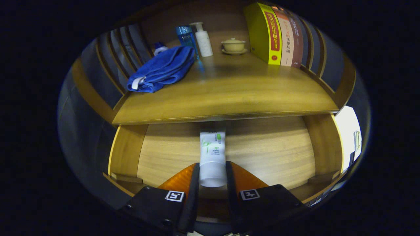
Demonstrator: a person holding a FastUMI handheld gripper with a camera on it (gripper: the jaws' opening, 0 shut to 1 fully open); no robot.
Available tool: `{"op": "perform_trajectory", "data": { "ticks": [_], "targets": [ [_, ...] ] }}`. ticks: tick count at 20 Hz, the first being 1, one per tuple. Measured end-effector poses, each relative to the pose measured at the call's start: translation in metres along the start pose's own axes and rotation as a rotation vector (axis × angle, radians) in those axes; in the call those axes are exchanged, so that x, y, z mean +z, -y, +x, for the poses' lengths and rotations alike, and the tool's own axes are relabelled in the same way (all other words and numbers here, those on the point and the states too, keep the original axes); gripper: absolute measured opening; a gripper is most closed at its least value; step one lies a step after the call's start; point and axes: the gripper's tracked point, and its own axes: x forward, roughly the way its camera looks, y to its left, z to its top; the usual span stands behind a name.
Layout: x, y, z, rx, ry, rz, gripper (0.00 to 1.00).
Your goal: Pull open the drawer, take out the items inside it, and place them on the countertop above the cabinet.
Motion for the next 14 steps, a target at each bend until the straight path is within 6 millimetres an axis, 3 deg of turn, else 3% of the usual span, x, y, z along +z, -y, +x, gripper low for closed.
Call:
{"op": "perform_trajectory", "data": {
  "ticks": [7,11,14],
  "targets": [
    [-0.01,-0.013,-0.075,0.068,0.123,-0.051,0.48],
    [0.037,-0.007,-0.102,0.042,0.276,-0.036,0.48],
    [0.081,-0.004,-0.096,0.012,0.348,-0.021,0.48]
  ]
}}
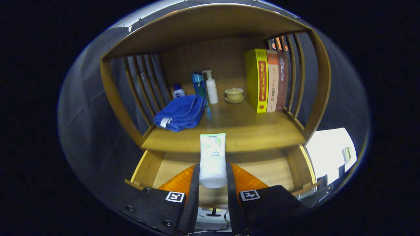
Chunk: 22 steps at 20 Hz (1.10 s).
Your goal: Pull open the drawer, take out the items inside it, and place them on the countertop above the cabinet.
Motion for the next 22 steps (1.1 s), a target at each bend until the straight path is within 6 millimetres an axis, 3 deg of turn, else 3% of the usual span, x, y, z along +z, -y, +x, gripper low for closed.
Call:
{"op": "perform_trajectory", "data": {
  "ticks": [5,6,9,16,22],
  "targets": [
    [0.035,0.009,0.067,-0.082,0.053,0.038,0.48],
    [0.032,0.004,0.087,-0.098,0.051,0.046,0.48],
    [0.03,0.013,0.117,-0.139,0.053,0.073,0.48],
    [0.014,0.02,0.149,-0.16,0.077,0.075,0.48],
    [0.004,0.017,0.156,-0.173,0.07,0.031,0.54]
  ]
}}
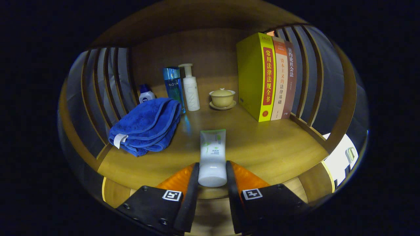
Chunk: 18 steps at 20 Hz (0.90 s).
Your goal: Pull open the drawer, take out the items inside it, and place them on the countertop above the cabinet.
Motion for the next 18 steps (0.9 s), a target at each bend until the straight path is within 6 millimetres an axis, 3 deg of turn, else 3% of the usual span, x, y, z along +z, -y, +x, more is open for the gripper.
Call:
{"op": "perform_trajectory", "data": {
  "ticks": [4,6,12,15,18],
  "targets": [
    [-0.002,-0.002,-0.002,0.002,-0.01,-0.001,0.73],
    [-0.003,-0.005,-0.002,0.008,-0.012,-0.002,0.88],
    [0.004,0.001,-0.017,-0.006,0.016,-0.012,0.97],
    [0.03,-0.002,-0.051,0.014,0.143,-0.046,0.97],
    [0.062,-0.015,-0.108,0.068,0.325,-0.078,0.97]
  ]
}}
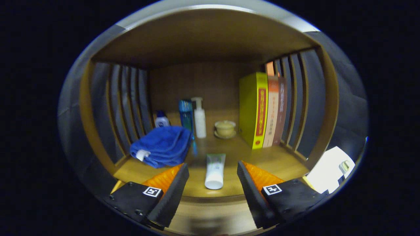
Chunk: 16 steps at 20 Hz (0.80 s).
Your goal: Pull open the drawer, take out the items inside it, and place them on the countertop above the cabinet.
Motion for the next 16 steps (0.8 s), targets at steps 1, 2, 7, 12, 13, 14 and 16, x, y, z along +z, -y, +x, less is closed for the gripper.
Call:
{"op": "perform_trajectory", "data": {
  "ticks": [1,2,7,12,13,14,16],
  "targets": [
    [0.012,-0.003,-0.017,0.014,0.045,-0.007,0.97],
    [0.018,-0.006,-0.035,0.029,0.08,-0.014,0.97],
    [0.015,-0.013,-0.109,0.093,0.205,-0.004,0.96],
    [-0.032,-0.003,-0.147,0.046,0.225,-0.007,0.96],
    [-0.041,0.0,-0.151,0.03,0.231,-0.019,0.96],
    [-0.05,0.001,-0.154,0.016,0.234,-0.027,0.96],
    [-0.069,-0.001,-0.162,0.007,0.232,-0.016,0.96]
  ]
}}
